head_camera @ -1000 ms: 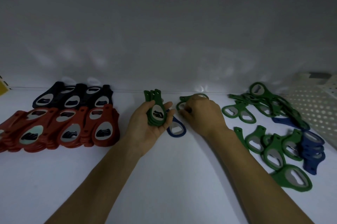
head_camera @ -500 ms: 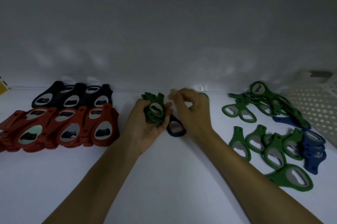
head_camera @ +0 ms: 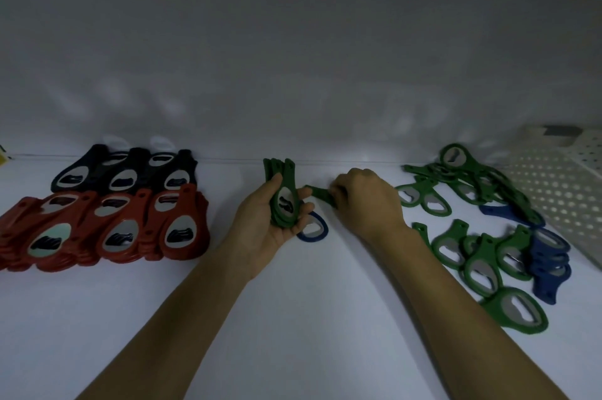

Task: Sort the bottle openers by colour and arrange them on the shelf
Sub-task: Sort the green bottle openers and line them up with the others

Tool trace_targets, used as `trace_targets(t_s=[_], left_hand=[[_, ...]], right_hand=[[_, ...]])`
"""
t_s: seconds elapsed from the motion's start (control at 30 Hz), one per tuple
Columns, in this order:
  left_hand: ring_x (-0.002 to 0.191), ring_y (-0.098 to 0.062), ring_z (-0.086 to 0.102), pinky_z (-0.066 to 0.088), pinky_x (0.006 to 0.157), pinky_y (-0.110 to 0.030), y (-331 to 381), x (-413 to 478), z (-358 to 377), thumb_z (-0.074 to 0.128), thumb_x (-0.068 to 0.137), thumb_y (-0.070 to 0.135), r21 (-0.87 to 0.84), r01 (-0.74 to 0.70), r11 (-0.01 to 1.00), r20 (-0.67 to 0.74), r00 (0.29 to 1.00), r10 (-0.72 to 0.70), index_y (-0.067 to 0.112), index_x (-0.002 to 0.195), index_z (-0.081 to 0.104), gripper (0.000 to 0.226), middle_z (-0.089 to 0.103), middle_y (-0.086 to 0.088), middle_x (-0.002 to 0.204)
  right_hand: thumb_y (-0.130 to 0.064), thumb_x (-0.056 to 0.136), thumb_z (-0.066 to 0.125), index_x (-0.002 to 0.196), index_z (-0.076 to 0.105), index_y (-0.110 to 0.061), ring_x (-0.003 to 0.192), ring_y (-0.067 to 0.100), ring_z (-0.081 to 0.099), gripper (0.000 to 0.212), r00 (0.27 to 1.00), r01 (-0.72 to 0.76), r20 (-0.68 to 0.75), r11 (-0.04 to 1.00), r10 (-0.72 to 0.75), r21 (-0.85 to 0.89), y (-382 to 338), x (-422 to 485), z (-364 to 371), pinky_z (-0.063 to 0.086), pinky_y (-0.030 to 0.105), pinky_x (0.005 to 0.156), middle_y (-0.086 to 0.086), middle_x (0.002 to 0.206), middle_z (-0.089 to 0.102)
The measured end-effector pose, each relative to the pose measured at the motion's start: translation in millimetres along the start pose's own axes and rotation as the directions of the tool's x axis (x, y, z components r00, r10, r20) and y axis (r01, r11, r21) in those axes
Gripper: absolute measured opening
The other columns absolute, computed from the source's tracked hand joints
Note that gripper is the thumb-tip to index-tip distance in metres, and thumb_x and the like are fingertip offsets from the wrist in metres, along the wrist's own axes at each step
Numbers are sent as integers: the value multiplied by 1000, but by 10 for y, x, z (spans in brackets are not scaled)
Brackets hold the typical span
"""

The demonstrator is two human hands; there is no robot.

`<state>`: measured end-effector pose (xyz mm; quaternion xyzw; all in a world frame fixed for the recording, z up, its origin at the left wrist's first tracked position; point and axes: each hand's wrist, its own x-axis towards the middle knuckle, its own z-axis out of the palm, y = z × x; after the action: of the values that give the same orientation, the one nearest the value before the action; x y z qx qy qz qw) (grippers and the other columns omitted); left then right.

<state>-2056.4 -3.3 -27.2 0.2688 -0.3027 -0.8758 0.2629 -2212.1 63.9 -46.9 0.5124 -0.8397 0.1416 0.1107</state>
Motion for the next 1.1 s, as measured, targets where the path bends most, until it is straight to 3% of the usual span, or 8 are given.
trace_targets(t_s=[0.27, 0.43, 0.6, 0.7, 0.77, 0.83, 0.9, 1.1], left_hand=[[71, -22, 66, 58, 59, -26, -61, -67, 72, 43, 98, 25, 17, -62, 998, 51, 997, 61, 6, 128, 50, 37, 68, -14, 92], [100, -28, 67, 58, 79, -35, -165, -118, 129, 47, 90, 32, -91, -19, 996, 176, 984, 35, 11, 133, 49, 48, 67, -15, 113], [110, -20, 63, 55, 84, -33, -361, -159, 161, 56, 80, 29, -6, 55, 998, 226, 973, -52, 13, 126, 56, 49, 66, -9, 118], [84, -15, 69, 55, 59, -24, -392, -185, 138, 62, 74, 20, 70, 81, 994, 171, 981, -92, 13, 106, 67, 33, 71, -7, 101], [77, -14, 66, 50, 46, -19, -378, -218, 152, 64, 72, 20, 105, 115, 988, 160, 978, -131, 11, 105, 68, 34, 71, -9, 102], [87, -19, 67, 51, 48, -19, -388, -253, 163, 64, 72, 21, 109, 151, 982, 195, 966, -170, 8, 111, 65, 41, 69, -12, 110], [96, -27, 68, 56, 56, -25, -425, -288, 181, 61, 73, 19, 98, 188, 977, 267, 941, -208, 7, 111, 62, 40, 69, -15, 111], [78, -27, 72, 57, 57, -32, -443, -340, 247, 64, 70, 19, 93, 237, 967, 191, 949, -251, 4, 104, 64, 38, 73, -12, 84]], right_hand=[[-19, 84, 68, 75, 56, -19, 70, 15, 54, 15, 979, -194, 31, 891, 199, 411, -99, -52, -166, 38, 25, 58, -8, 73, 52], [-15, 86, 67, 69, 65, -16, 55, 1, 58, 17, 885, -224, 163, 92, 436, 970, -272, -115, -591, 45, 14, 55, -10, 58, 63], [-8, 91, 55, 91, 70, -17, 85, 7, 66, 16, 893, -307, 165, 299, 418, 903, -609, -455, -519, 53, 20, 74, -3, 92, 69], [-11, 98, 42, 106, 66, -20, 80, -6, 65, 27, 869, -291, 255, 21, 423, 957, -446, -677, -606, 50, 10, 69, -8, 96, 68], [-24, 98, 45, 126, 55, -23, 102, 2, 61, 30, 863, -333, 149, 322, 483, 886, -298, -891, -656, 49, 21, 87, -5, 116, 63], [-37, 94, 50, 136, 45, -22, 113, 18, 54, 44, 896, -405, -22, 835, 444, 373, -110, -1130, -605, 43, 34, 95, 0, 128, 57], [-42, 91, 53, 125, 53, -20, 109, 24, 52, 41, 905, -426, -45, 904, 424, -45, 10, -1304, -561, 39, 35, 86, 3, 120, 62], [-22, 96, 40, 116, 60, -13, 68, 32, 60, 30, 929, -325, -173, 945, 326, 32, 27, -1284, -581, 41, 34, 55, 13, 74, 65]])
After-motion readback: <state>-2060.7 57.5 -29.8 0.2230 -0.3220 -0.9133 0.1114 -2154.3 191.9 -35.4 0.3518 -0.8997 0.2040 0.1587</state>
